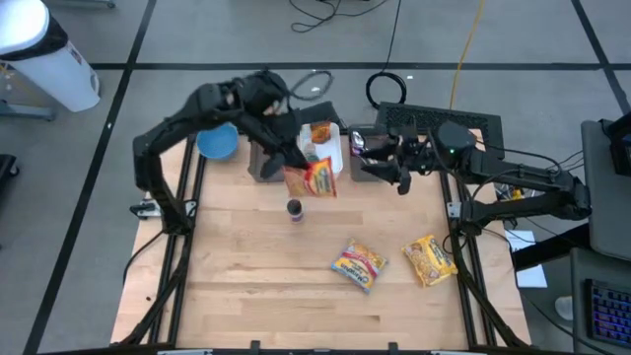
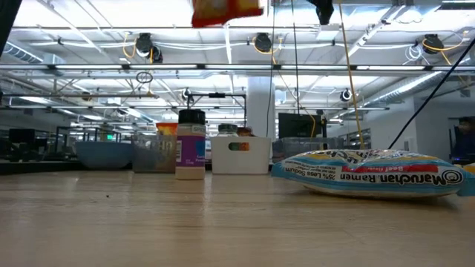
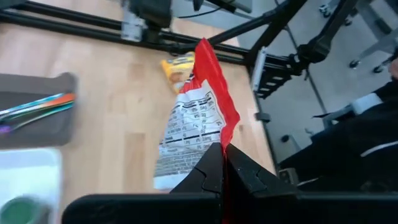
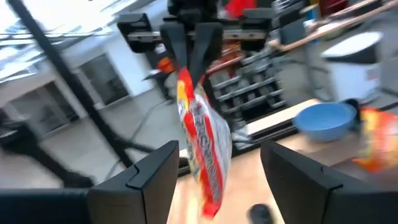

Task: Pick & Place Food Item
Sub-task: Put the red noodle pack into the left black bin

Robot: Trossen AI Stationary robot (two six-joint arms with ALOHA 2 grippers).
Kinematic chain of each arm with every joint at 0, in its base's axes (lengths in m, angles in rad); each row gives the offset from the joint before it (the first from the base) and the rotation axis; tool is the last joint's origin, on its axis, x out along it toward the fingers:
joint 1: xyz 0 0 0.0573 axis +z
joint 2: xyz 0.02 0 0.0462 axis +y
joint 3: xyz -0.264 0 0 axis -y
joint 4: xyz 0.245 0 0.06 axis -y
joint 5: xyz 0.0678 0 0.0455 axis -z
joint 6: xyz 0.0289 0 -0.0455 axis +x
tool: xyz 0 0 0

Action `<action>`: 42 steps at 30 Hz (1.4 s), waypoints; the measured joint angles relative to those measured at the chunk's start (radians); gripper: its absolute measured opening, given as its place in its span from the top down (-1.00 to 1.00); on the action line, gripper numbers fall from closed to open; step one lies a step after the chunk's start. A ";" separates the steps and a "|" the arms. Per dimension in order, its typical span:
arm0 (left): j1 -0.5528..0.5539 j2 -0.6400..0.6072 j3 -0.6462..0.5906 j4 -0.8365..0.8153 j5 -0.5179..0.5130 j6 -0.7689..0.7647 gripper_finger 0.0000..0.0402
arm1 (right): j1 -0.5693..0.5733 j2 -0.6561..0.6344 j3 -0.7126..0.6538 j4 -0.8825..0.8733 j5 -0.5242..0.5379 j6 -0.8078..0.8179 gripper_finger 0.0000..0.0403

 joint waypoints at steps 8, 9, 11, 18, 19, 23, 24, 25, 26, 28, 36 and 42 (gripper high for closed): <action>0.205 -0.030 0.000 -0.157 0.098 0.232 1.00 | -0.001 0.000 0.000 0.006 0.211 -0.005 -0.09; 0.234 -0.031 0.000 -0.169 0.117 0.263 1.00 | -0.001 0.000 0.000 0.011 0.238 -0.002 -0.08; 0.288 -0.031 0.000 -0.196 0.154 0.324 1.00 | -0.001 0.001 0.000 0.012 0.287 0.001 -0.08; 0.457 -0.031 0.000 -0.275 0.246 0.496 1.00 | 0.001 0.027 0.000 0.012 0.366 0.012 -0.08; 0.475 -0.031 0.000 -0.291 0.250 0.516 1.00 | 0.001 0.034 0.000 0.012 0.367 0.018 -0.08; 0.542 -0.032 0.000 -0.288 0.290 0.549 1.00 | 0.001 0.075 -0.001 0.019 0.370 0.035 -0.07; 0.565 -0.035 -0.001 -0.288 0.303 0.560 1.00 | 0.001 0.087 -0.001 0.028 0.377 0.035 -0.07; 0.587 -0.037 -0.001 -0.289 0.317 0.570 1.00 | 0.001 0.100 -0.001 0.043 0.390 0.037 -0.06; 0.603 -0.040 -0.001 -0.288 0.324 0.578 1.00 | 0.001 0.111 -0.001 0.055 0.398 0.040 -0.06; 0.633 -0.042 -0.001 -0.293 0.326 0.602 1.00 | 0.001 0.140 -0.001 0.089 0.418 0.049 -0.06; 0.724 -0.041 -0.092 -0.296 0.320 0.614 1.00 | 0.001 0.208 -0.001 0.181 0.413 0.032 -0.05; 0.725 -0.040 -0.262 -0.279 0.151 0.606 1.00 | 0.000 0.200 -0.002 0.170 0.412 -0.009 -0.05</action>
